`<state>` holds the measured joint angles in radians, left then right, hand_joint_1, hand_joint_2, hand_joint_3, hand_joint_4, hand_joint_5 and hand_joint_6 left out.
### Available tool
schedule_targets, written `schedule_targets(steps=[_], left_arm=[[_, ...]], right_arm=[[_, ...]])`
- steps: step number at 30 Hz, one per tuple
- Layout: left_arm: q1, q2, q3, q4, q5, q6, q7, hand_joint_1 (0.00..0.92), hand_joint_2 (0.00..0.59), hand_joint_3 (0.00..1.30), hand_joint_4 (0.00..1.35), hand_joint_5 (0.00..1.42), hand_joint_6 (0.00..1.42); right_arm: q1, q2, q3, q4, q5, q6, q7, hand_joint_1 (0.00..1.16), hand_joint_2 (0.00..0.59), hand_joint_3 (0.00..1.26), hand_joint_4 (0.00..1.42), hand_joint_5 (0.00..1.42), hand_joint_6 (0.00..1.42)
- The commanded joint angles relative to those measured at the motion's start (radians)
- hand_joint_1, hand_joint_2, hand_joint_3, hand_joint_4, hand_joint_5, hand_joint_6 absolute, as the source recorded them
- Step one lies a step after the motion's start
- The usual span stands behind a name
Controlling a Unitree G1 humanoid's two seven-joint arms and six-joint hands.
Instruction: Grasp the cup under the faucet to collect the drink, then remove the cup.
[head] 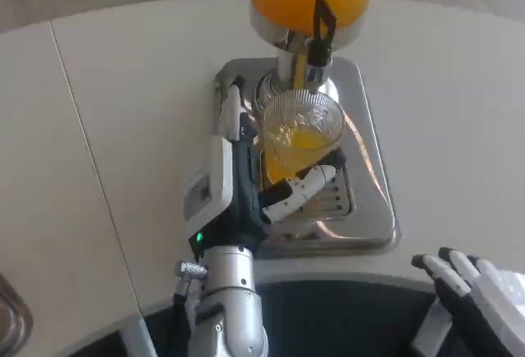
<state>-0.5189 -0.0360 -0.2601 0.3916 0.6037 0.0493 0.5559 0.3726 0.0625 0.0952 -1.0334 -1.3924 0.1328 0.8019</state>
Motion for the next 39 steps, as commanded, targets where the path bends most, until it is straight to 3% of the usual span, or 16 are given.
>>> schedule_targets(steps=[1,19,31,39], left_arm=[[-0.033,-0.018,-0.012,0.047,0.015,0.029,0.021,0.451,0.066,0.0,0.0,0.31,0.44],[-0.121,-0.041,-0.032,0.167,-0.01,0.047,0.052,0.445,0.058,0.0,0.0,0.35,0.47],[-0.13,-0.045,-0.043,0.17,-0.02,0.037,0.031,0.44,0.072,0.0,0.0,0.44,0.6],[-0.142,-0.052,-0.067,0.18,-0.002,0.049,0.022,0.433,0.076,0.0,0.0,0.43,0.55]], right_arm=[[-0.043,0.022,-0.018,0.005,0.01,0.021,0.021,0.74,0.446,0.1,0.0,0.0,0.0],[-0.085,0.007,-0.047,0.038,0.025,0.07,0.033,0.76,0.451,0.11,0.0,0.0,0.0],[-0.091,0.004,-0.056,0.049,0.031,0.081,0.039,0.79,0.457,0.13,0.0,0.0,0.0],[-0.089,0.009,-0.058,0.043,0.029,0.087,0.036,0.79,0.467,0.13,0.0,0.0,0.0]])
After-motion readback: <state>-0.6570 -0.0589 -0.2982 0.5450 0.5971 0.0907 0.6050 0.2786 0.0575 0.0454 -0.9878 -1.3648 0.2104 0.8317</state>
